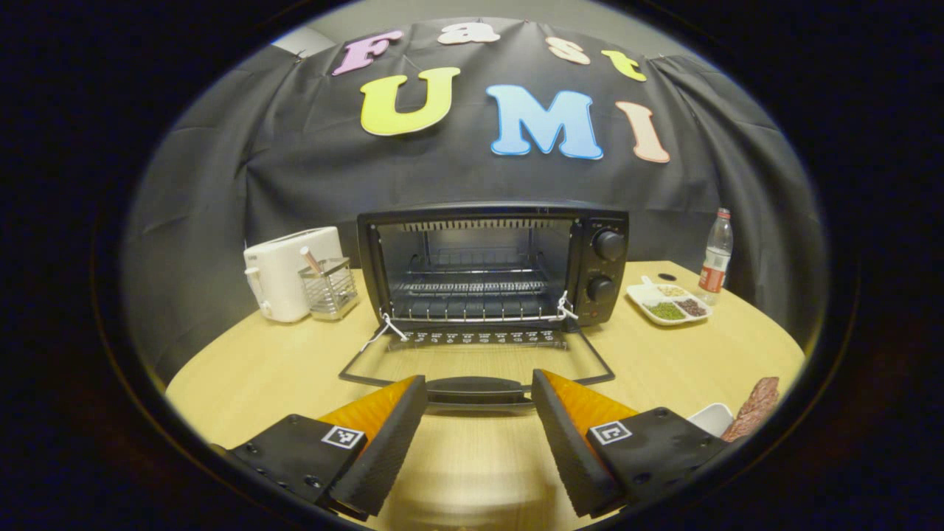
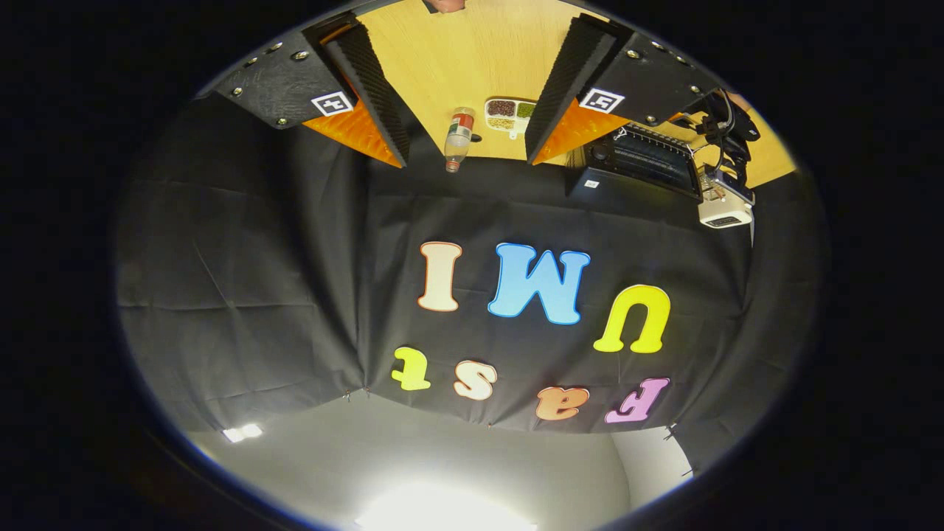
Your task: Open the electric oven with the left hand, put the food in, and close the electric oven.
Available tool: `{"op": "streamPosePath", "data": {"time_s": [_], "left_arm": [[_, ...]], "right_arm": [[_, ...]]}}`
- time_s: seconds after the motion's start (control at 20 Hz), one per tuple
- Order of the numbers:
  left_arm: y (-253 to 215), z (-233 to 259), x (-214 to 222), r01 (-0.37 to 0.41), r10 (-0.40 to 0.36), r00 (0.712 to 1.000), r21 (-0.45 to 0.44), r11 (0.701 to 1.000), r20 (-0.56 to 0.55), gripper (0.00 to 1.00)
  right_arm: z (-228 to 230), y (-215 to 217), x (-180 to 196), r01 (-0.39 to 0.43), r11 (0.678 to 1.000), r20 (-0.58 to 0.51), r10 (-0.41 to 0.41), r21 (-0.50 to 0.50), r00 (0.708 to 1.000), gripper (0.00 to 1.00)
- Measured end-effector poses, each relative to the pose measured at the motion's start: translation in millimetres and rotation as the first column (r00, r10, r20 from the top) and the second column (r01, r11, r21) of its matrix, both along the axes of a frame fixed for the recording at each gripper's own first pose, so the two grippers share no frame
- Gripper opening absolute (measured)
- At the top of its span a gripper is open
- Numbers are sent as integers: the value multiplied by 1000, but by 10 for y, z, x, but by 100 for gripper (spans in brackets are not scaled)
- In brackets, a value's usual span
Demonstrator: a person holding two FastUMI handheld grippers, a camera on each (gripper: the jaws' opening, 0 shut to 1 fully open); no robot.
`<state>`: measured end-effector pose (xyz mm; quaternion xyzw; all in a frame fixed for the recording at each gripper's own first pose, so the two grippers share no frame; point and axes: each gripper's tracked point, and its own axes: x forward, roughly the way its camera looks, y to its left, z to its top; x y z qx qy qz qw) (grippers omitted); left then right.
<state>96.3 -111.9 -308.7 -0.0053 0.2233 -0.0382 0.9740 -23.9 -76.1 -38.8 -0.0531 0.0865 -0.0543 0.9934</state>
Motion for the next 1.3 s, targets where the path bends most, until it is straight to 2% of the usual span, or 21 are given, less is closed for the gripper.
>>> {"op": "streamPosePath", "data": {"time_s": [0.05, 0.15, 0.2, 0.25, 0.3, 0.35, 0.4, 0.7, 0.75, 0.8, 0.85, 0.9, 1.0, 1.3], "left_arm": [[-3, 119, -21, 3, -3, 1000, -3, 1000, 18, 99], [13, 403, -61, 6, -6, 998, -7, 1000, 65, 99], [27, 554, -75, 6, -5, 996, -9, 1000, 87, 91], [50, 696, -100, 4, -2, 994, -13, 1000, 109, 95], [70, 849, -113, 1, 1, 992, -21, 1000, 129, 95], [107, 999, -141, -1, 5, 988, -25, 1000, 151, 91], [145, 1140, -156, -3, 8, 985, -28, 1000, 173, 99], [420, 1977, -387, -18, 23, 954, -20, 1000, 298, 99], [456, 2081, -439, -21, 26, 950, -20, 1000, 311, 95], [490, 2166, -492, -26, 30, 948, -18, 999, 317, 91], [539, 2240, -544, -31, 36, 946, -20, 999, 322, 91], [570, 2311, -592, -38, 42, 943, -19, 999, 330, 95], [643, 2431, -679, -55, 53, 936, -6, 998, 347, 95], [846, 2551, -926, -116, 103, 929, 16, 993, 356, 99]], "right_arm": [[-19, 12, 18, -7, 1000, 1, 7, 14, 1000, 96], [-76, 58, 60, -28, 998, -4, 28, 49, 1000, 96], [-107, 93, 86, -42, 997, -9, 43, 69, 999, 96], [-154, 124, 108, -54, 995, -17, 55, 89, 998, 96], [-205, 153, 136, -62, 992, -26, 66, 108, 998, 96], [-248, 175, 164, -70, 989, -35, 75, 127, 997, 96], [-291, 208, 193, -79, 986, -42, 86, 146, 995, 96], [-655, 479, 321, -147, 962, -110, 176, 232, 978, 96], [-739, 528, 334, -159, 956, -127, 194, 247, 973, 96], [-827, 570, 351, -164, 950, -149, 209, 267, 967, 96], [-930, 620, 344, -171, 942, -175, 228, 290, 958, 96], [-1014, 665, 337, -176, 933, -197, 245, 315, 949, 96], [-1160, 753, 316, -185, 912, -232, 282, 366, 931, 96], [-1742, 980, 205, -171, 848, -371, 390, 503, 843, 98]]}}
